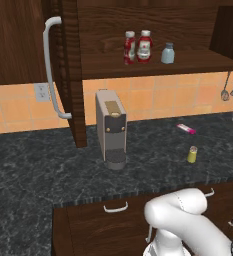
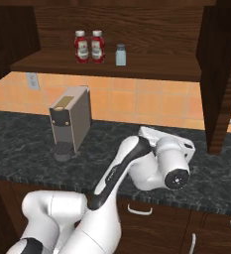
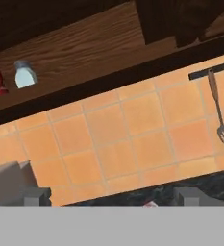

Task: Put the shaker and condiment bottle from the counter next to their counterparts in the cabinet.

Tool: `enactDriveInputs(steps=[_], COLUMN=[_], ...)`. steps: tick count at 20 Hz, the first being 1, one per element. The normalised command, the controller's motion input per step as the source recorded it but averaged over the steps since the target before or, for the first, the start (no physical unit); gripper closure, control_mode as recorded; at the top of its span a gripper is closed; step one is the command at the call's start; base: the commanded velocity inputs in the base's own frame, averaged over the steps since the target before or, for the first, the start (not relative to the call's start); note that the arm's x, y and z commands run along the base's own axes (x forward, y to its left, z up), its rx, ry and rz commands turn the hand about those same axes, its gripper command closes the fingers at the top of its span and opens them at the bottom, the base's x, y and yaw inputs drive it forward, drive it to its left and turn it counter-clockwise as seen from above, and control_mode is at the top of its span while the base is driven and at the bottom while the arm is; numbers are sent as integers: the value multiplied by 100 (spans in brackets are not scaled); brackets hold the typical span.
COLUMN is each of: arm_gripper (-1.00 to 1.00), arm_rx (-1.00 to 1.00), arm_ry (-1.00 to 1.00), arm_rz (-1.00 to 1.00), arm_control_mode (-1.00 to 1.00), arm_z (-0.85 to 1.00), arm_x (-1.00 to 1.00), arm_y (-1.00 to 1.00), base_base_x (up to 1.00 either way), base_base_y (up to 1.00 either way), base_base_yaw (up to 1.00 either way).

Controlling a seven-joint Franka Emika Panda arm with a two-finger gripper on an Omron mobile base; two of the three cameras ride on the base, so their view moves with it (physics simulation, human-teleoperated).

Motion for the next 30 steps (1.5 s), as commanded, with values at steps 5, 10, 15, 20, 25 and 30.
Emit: enactDriveInputs(steps=[5, 10, 15, 20, 25, 30], arm_gripper=[-100, -100, -100, -100, -100, -100], arm_rx=[0, -2, -1, -1, -17, -23], arm_ry=[-29, -36, -8, 0, 1, 0], arm_rz=[39, 51, 23, 4, 27, 25], arm_control_mode=[-100, -100, -100, -100, -100, -100], arm_z=[0, -5, -9, 0, 0, 0], arm_x=[21, 19, 4, 8, 33, 17], arm_y=[-6, 0, 1, 3, 31, 22], base_base_x=[0, 0, 0, 0, 0, 0], base_base_y=[0, 0, 0, 0, 0, 0], base_base_yaw=[0, 0, 0, 0, 0, 0])
